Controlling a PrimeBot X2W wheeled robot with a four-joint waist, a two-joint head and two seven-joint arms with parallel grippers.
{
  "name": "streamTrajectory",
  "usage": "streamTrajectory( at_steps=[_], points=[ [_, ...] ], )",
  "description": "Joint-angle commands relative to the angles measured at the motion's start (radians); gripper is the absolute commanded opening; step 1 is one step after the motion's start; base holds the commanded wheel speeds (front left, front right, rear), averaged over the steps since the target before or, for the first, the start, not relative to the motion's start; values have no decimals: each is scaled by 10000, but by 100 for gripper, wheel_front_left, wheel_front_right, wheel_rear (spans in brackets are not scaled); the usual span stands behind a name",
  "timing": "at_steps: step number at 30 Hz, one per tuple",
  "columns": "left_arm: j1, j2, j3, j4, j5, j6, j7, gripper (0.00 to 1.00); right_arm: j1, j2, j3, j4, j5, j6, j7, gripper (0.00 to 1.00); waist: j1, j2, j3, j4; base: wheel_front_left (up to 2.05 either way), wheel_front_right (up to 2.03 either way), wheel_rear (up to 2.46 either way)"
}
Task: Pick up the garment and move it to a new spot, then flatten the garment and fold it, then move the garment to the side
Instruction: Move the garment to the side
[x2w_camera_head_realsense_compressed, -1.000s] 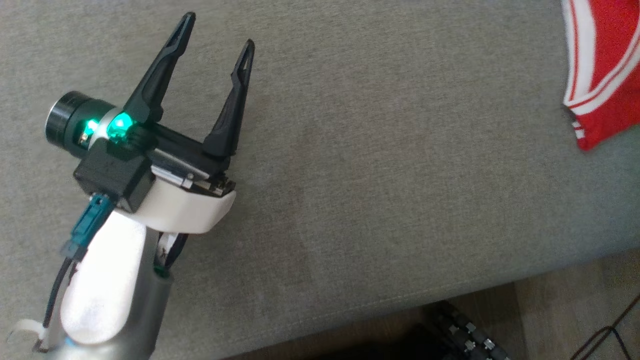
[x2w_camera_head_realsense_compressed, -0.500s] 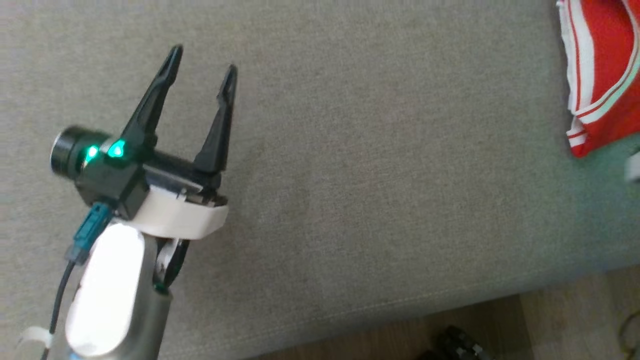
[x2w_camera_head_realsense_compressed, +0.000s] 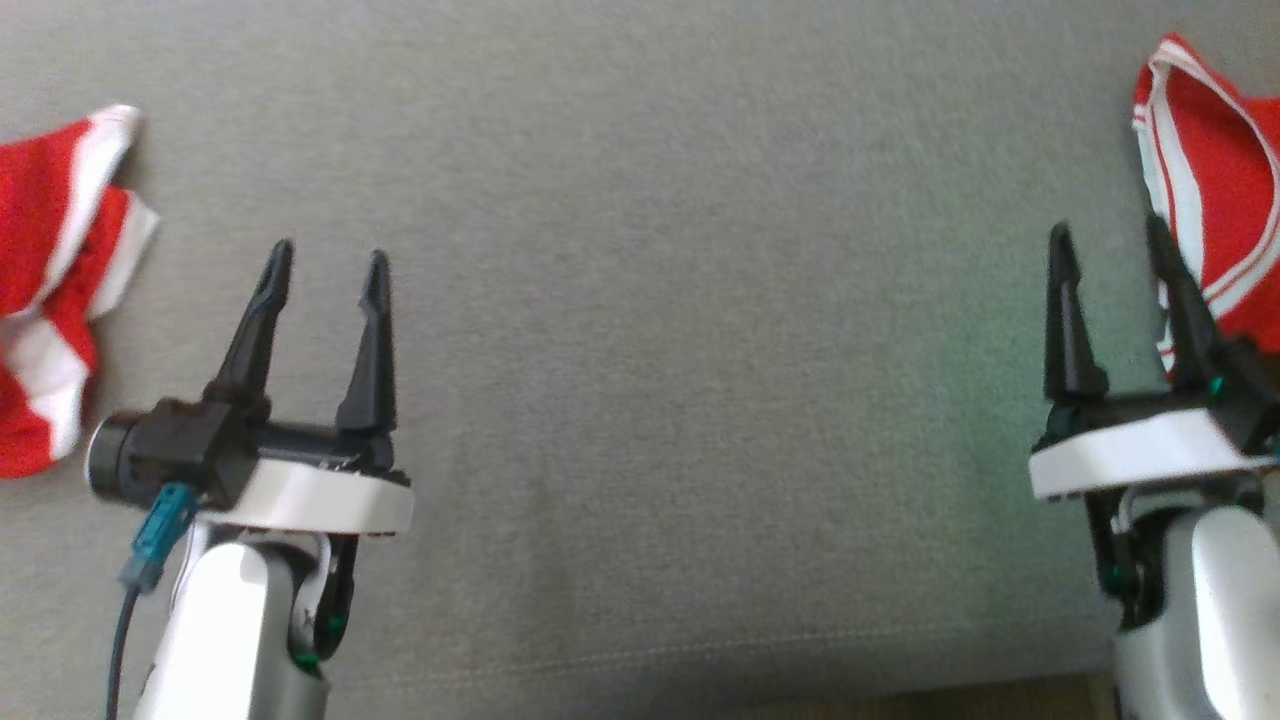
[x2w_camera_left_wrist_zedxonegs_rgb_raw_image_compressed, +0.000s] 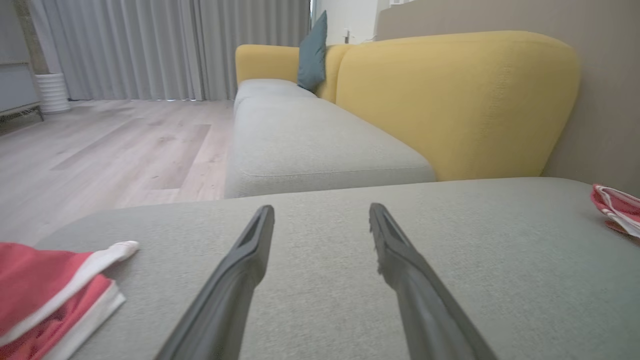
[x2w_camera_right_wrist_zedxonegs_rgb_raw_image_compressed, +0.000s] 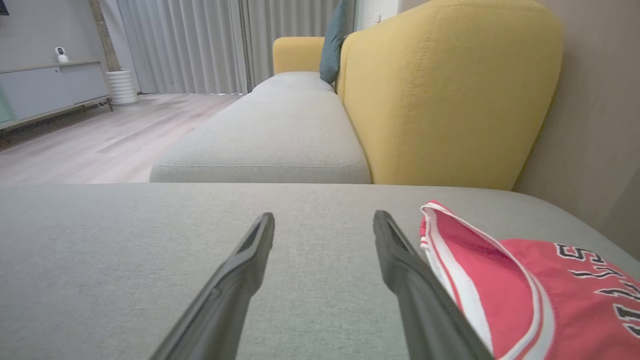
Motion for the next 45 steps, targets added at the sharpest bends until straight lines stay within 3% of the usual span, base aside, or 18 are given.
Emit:
streamTrajectory(
  at_steps=[1,8,19,45],
  points=[
    [-22,63,422,-277,-55,67,-51,100,158,-15,245,-310,119,-7,-68,100,1,0,-521,474,0,0,0],
    [795,-3,670,-147,-100,137,-51,100,1060,-8,465,-371,656,-7,111,100,1,0,-1457,822,0,0,0],
    [1835,33,597,279,-9,111,-51,100,2281,-6,588,-850,978,-7,586,100,1,0,-2723,740,0,0,0],
    [2031,89,455,581,-181,325,-1,100,2683,-5,614,-1359,1060,-7,883,100,1,0,-2914,520,0,0,0]
  ],
)
